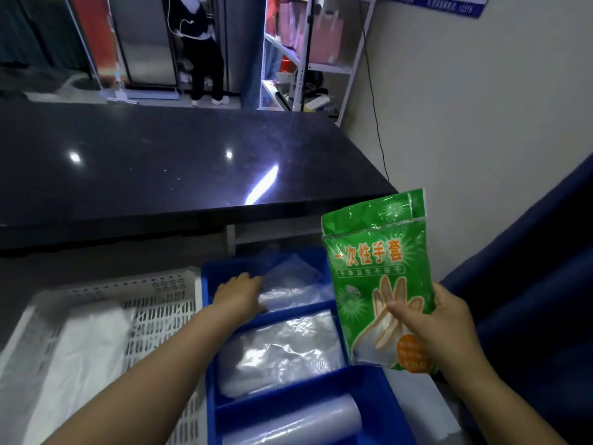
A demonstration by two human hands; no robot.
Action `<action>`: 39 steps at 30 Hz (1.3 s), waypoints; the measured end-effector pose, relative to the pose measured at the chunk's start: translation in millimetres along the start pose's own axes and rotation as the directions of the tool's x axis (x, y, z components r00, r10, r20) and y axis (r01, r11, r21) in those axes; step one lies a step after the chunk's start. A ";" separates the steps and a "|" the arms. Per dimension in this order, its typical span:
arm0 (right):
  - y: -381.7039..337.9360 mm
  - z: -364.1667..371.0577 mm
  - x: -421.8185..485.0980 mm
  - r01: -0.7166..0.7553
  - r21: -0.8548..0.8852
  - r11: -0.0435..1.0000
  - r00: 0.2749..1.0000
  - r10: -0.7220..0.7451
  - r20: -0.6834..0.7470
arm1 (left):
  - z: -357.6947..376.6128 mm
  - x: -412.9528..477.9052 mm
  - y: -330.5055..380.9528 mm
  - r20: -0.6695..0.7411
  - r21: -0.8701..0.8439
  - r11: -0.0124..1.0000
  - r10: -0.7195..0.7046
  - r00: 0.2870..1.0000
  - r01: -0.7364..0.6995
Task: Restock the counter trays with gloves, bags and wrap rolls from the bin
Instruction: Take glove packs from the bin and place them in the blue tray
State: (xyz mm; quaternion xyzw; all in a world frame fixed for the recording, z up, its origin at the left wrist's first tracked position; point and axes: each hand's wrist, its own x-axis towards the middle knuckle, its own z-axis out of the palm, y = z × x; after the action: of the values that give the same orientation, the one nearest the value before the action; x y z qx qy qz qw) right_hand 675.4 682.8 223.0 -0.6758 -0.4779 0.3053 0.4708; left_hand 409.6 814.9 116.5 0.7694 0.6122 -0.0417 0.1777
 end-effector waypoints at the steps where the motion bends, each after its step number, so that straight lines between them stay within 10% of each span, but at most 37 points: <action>1: 1.5 0.1 2.5 0.001 -0.012 1.000 1.000 -0.001 0.009 | 1.1 2.7 -0.9 0.014 -0.010 1.000 -0.005 1.000 0.005; 9: 8.2 5.8 31.5 -0.028 -0.004 1.000 0.988 0.028 0.149 | 2.7 6.3 1.2 0.009 -0.035 0.995 -0.092 0.996 0.093; 16: -21.3 14.4 64.2 0.238 -0.029 0.971 0.946 -0.225 0.234 | -13.8 -34.7 18.6 -0.345 0.193 0.981 0.079 0.935 -0.011; 23: -57.1 56.5 97.9 0.701 -0.125 0.702 0.687 -0.617 0.385 | -14.3 -94.0 40.2 -0.409 0.261 0.953 0.253 0.876 -0.154; 29: -47.6 107.1 112.1 0.836 -0.301 0.458 0.524 -0.505 0.686 | 9.4 -119.7 42.5 -0.425 0.210 0.965 0.236 0.874 -0.159; 39: -62.9 78.4 138.2 0.813 -0.154 0.561 0.560 -0.682 0.471 | -25.1 -76.8 33.9 -0.489 0.114 0.993 0.045 0.871 0.013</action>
State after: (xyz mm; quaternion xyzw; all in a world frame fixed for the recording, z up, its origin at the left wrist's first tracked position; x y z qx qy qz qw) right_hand 634.6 845.1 257.5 -0.4067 -0.8462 0.0975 0.3301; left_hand 419.2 745.5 169.1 0.7686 0.6275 0.1215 -0.0270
